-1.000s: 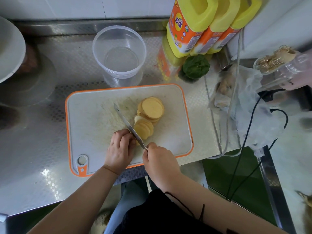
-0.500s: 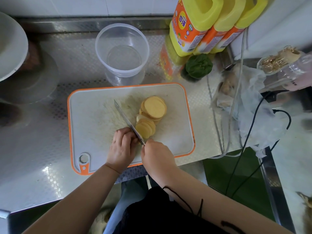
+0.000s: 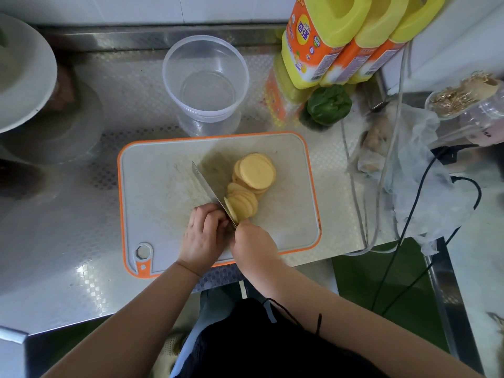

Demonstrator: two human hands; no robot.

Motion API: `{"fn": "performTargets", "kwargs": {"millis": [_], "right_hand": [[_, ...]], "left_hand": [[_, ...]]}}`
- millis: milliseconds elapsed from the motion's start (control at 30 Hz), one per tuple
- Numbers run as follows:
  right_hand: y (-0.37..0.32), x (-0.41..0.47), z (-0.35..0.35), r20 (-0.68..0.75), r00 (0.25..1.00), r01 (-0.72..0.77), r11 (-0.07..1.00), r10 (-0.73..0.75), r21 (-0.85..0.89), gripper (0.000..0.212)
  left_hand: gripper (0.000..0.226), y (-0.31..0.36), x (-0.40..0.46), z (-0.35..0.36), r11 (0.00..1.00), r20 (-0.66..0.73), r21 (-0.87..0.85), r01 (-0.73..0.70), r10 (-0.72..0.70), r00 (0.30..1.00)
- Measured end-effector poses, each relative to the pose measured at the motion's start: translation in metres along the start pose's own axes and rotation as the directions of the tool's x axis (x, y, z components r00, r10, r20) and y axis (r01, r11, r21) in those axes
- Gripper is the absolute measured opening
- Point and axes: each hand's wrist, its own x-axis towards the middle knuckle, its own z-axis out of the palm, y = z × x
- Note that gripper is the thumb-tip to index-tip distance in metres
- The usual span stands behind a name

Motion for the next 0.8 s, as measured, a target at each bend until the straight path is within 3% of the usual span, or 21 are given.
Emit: {"fn": "performTargets", "kwargs": {"millis": [800], "right_hand": [[0.015, -0.031, -0.023, -0.1, 0.992, 0.086, 0.995, -0.081, 0.046, 0.021]], "left_hand": [[0.014, 0.003, 0.002, -0.003, 1.0, 0.009, -0.006, -0.011, 0.011, 1.0]]}}
